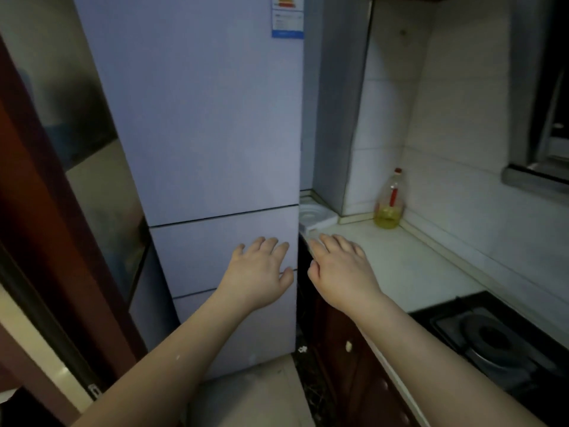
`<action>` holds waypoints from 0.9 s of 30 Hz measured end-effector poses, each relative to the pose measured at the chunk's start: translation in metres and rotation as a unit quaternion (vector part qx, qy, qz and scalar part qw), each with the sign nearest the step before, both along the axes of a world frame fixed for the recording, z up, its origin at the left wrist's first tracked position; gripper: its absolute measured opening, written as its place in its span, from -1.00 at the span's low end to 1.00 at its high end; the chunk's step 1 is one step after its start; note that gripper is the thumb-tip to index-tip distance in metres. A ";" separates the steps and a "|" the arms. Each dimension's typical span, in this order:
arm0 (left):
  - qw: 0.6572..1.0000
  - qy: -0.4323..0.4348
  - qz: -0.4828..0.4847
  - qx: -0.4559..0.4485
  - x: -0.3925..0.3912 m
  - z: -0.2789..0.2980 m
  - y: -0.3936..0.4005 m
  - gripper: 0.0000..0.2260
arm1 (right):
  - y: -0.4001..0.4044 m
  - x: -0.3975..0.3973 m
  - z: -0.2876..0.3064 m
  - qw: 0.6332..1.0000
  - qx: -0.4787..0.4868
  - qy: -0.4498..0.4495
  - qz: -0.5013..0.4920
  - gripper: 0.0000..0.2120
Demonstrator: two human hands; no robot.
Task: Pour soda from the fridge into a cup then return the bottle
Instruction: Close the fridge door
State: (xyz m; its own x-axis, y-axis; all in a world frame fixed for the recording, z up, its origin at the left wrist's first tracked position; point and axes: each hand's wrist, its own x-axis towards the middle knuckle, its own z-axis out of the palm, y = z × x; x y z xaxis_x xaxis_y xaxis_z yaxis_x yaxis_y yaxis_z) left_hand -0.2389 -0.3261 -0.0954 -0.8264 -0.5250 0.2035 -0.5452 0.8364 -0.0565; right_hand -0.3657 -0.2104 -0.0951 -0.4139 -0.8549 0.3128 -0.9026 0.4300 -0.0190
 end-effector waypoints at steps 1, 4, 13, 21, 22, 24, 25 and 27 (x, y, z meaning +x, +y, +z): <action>1.000 -0.001 -0.008 0.003 -0.006 0.000 0.016 -0.47 | 0.017 -0.004 -0.001 1.000 0.000 -0.002 -0.007 -0.53; 0.999 0.010 -0.036 0.009 -0.024 -0.002 0.065 -0.47 | 0.071 -0.014 -0.002 0.999 -0.004 -0.010 -0.033 -0.52; 0.991 -0.002 -0.132 0.004 -0.075 -0.009 0.178 -0.47 | 0.204 -0.040 -0.007 0.991 0.004 -0.020 -0.132 -0.51; 0.966 -0.015 -0.254 -0.039 -0.126 0.002 0.259 -0.33 | 0.298 -0.049 -0.009 0.967 -0.006 -0.041 -0.251 -0.50; 0.961 -0.011 -0.273 -0.043 -0.132 0.002 0.269 -0.30 | 0.309 -0.048 -0.010 0.962 -0.007 -0.038 -0.270 -0.50; 0.950 -0.008 -0.310 -0.043 -0.145 0.001 0.287 -0.31 | 0.328 -0.046 -0.011 0.950 -0.008 -0.043 -0.309 -0.50; 0.944 -0.007 -0.327 -0.039 -0.150 0.002 0.296 -0.31 | 0.338 -0.044 -0.011 0.942 -0.007 -0.048 -0.331 -0.50; 0.931 0.002 -0.364 -0.038 -0.158 0.001 0.313 -0.32 | 0.357 -0.040 -0.012 0.926 -0.005 -0.042 -0.374 -0.50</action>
